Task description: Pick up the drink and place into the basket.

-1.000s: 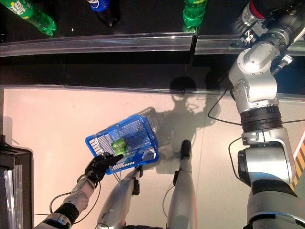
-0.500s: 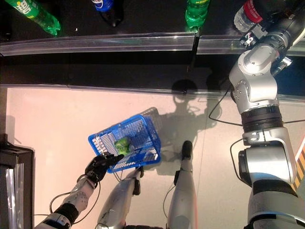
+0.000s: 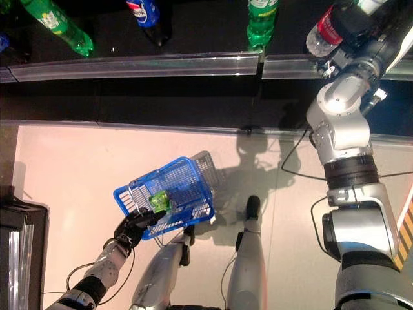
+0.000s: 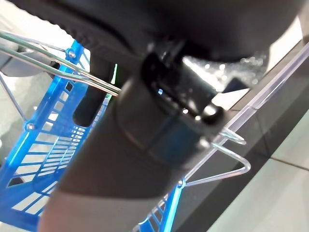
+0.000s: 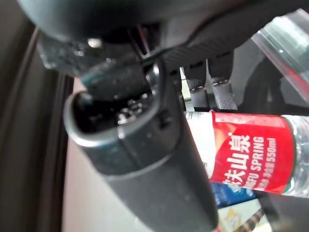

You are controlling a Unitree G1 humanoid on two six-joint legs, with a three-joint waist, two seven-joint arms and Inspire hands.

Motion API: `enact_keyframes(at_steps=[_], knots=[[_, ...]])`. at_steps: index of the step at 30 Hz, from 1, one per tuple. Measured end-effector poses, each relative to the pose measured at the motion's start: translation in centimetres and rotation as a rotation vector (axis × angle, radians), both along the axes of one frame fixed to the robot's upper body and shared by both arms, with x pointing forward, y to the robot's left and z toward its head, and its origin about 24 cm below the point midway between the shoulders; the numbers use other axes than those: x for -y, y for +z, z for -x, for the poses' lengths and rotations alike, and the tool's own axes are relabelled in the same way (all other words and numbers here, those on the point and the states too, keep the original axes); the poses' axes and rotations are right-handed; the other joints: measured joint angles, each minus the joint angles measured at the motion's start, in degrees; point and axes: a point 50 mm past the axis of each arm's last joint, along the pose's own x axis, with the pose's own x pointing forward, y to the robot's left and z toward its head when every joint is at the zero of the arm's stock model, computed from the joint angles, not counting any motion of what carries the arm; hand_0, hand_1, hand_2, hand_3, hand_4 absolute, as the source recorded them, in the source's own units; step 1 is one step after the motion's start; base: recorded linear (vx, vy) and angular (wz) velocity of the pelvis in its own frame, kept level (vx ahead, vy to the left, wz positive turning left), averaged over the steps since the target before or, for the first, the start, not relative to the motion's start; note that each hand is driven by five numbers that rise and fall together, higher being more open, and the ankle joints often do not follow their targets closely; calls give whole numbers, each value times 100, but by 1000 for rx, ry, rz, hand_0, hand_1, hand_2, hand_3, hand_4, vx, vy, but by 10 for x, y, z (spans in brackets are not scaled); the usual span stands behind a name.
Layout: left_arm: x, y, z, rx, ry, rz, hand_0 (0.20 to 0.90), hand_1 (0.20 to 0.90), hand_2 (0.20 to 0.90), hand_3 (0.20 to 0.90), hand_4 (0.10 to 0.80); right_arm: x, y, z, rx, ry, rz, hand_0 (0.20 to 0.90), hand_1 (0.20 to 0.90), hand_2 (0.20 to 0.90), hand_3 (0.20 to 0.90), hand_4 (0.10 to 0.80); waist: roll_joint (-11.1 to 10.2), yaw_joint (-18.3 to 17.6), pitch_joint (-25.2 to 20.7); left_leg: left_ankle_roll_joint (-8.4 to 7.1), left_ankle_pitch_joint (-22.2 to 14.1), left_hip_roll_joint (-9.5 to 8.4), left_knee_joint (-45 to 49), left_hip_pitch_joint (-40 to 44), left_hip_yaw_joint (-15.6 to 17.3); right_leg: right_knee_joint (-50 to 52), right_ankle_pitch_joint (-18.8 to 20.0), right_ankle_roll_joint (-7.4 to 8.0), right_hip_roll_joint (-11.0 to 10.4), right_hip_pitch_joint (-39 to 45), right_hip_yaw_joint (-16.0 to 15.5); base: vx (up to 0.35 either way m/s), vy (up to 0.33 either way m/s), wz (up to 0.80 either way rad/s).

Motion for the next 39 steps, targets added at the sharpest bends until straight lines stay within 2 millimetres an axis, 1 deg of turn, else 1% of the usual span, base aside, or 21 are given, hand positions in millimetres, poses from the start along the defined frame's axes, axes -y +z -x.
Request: enact_keyframes(at_steps=[2, 3, 4, 7, 8, 10, 11, 13, 14, 15, 16, 18, 22, 25, 29, 30, 31, 33, 35, 37, 39], knots=[[-3, -3, 4, -10, 27, 12, 300, 300, 300, 200, 100, -4, -7, 5, -1, 31, 19, 300, 300, 300, 200, 100, -12, -97, 5, 3, -104, 21, 161, 58, -20, 69, -55, 7, 16, 108, 2, 37, 13, 1], [-4, -4, 6, -13, 34, 18, 300, 300, 300, 200, 100, -6, -6, 5, 3, 45, 27, 300, 300, 300, 200, 100, -12, -125, 5, 5, -137, 19, 210, 84, -15, 88, -70, 24, 16, 132, 7, 52, 28, -8], [-4, -4, 7, -15, 35, 20, 300, 300, 300, 200, 100, -6, -4, 8, 12, 57, 40, 300, 300, 300, 200, 100, -12, -173, 5, 13, -176, 21, 268, 117, -16, 109, -101, 63, 11, 182, 15, 47, 29, -2], [-4, -5, 9, -12, 38, 18, 300, 300, 300, 200, 100, 0, -8, 15, 13, 59, 58, 300, 300, 300, 200, 100, -37, -230, 3, 20, -228, 41, 336, 157, -24, 110, -122, 60, 21, 278, 3, 18, 14, 4], [-4, -5, 9, -9, 38, 19, 300, 300, 300, 200, 100, 5, -11, 24, 24, 60, 74, 300, 300, 300, 200, 100, -50, -234, 3, 17, -237, 63, 335, 185, -24, 101, -123, 55, 23, 313, 1, 0, 0, 0], [-5, -5, 10, -7, 49, 23, 300, 300, 300, 200, 100, 5, -19, 28, 11, 60, 98, 300, 300, 300, 200, 100, -79, -253, 6, 20, -259, 78, 331, 239, -18, 95, -120, 35, 36, 357, 10, 7, 14, -5], [-5, -4, 11, 0, 59, 31, 300, 300, 300, 200, 100, 7, -28, 33, -9, 70, 111, 300, 300, 300, 200, 100, -116, -259, 4, 18, -280, 96, 321, 293, -15, 84, -138, 32, 48, 410, 8, 21, 24, -7], [-6, -3, 11, 11, 66, 38, 300, 300, 300, 200, 100, 7, -42, 35, -40, 90, 111, 300, 300, 300, 200, 100, -179, -280, 10, 6, -311, 133, 329, 351, -11, 76, -161, 29, 79, 475, 3, 39, 23, -1], [-5, -3, 12, 16, 66, 44, 300, 300, 300, 200, 100, 4, -59, 38, -65, 122, 75, 300, 300, 300, 200, 100, -261, -296, 1, -10, -332, 148, 314, 445, -2, 73, -204, 22, 113, 571, -5, 58, 15, 0], [-4, -3, 14, 16, 66, 48, 300, 300, 300, 200, 100, 0, -68, 39, -80, 143, 60, 300, 300, 300, 200, 100, -313, -315, 4, -16, -353, 159, 309, 504, 0, 65, -219, 18, 132, 625, -5, 79, 21, -2], [1, -5, 16, 15, 65, 64, 300, 300, 300, 200, 100, -5, -79, 41, -108, 186, 58, 300, 300, 300, 200, 100, -370, -354, -1, -25, -385, 190, 305, 574, 1, 51, -245, 22, 153, 706, -13, 62, 21, -3], [8, -6, 17, 11, 61, 85, 300, 300, 300, 200, 100, -11, -86, 44, -129, 254, 79, 300, 300, 300, 200, 100, -436, -393, -3, -27, -386, 210, 233, 663, 2, 23, -258, 31, 152, 778, -12, 61, 26, -2], [12, -6, 23, 22, 64, 109, 300, 300, 300, 200, 100, -26, -91, 51, -125, 375, 100, 300, 300, 300, 200, 100, -519, -389, -13, -57, -366, 213, 107, 845, 10, -55, -263, 45, 182, 940, -40, 42, 32, 0], [13, -4, 27, 36, 65, 122, 300, 300, 300, 200, 100, -43, -89, 53, -118, 496, 141, 300, 300, 300, 200, 100, -545, -369, -25, -65, -361, 224, 17, 1016, -3, -62, -281, 76, 193, 1099, -53, 46, 37, 4], [17, 1, 25, 60, 57, 140, 300, 300, 300, 200, 100, -70, -89, 57, -98, 652, 161, 300, 300, 300, 200, 100, -557, -239, -31, -66, -362, 251, -33, 1167, -42, -80, -326, 70, 203, 1276, -132, 71, 28, 8], [20, 7, 25, 83, 44, 152, 300, 300, 300, 200, 100, -81, -91, 59, -103, 710, 180, 300, 300, 300, 200, 100, -577, -185, -42, -68, -360, 252, -68, 1239, -74, -82, -354, 74, 201, 1354, -163, 60, 30, 11], [22, 11, 24, 100, 22, 154, 300, 300, 300, 200, 100, -88, -92, 60, -107, 752, 197, 300, 300, 300, 200, 100, -590, -153, -49, -68, -360, 252, -74, 1239, -100, -82, -382, 80, 194, 1400, -177, 56, 26, 18], [25, 18, 23, 125, -18, 153, 300, 300, 300, 200, 100, -96, -93, 62, -109, 801, 219, 300, 300, 300, 200, 100, -618, -116, -68, -75, -352, 240, -61, 1261, -134, -79, -419, 88, 182, 1437, -179, 57, 34, 20], [27, 26, 21, 148, -48, 153, 300, 300, 300, 200, 100, -104, -95, 63, -115, 839, 225, 300, 300, 300, 200, 100, -647, 8, -84, -86, -346, 235, -66, 1269, -197, -89, -419, 118, 173, 1493, -199, 54, 51, 17], [24, 35, 22, 179, -71, 133, 300, 300, 300, 200, 100, -110, -100, 63, -141, 870, 233, 300, 300, 300, 200, 100, -659, 161, -90, -87, -345, 217, -67, 1283, -235, -92, -442, 143, 151, 1538, -201, 27, 43, 16], [17, 40, 21, 192, -75, 109, 300, 300, 300, 200, 100, -115, -104, 63, -165, 884, 237, 300, 300, 300, 200, 100, -656, 215, -92, -84, -342, 195, -61, 1262, -283, -91, -456, 157, 128, 1547, -229, 12, 26, 18]])
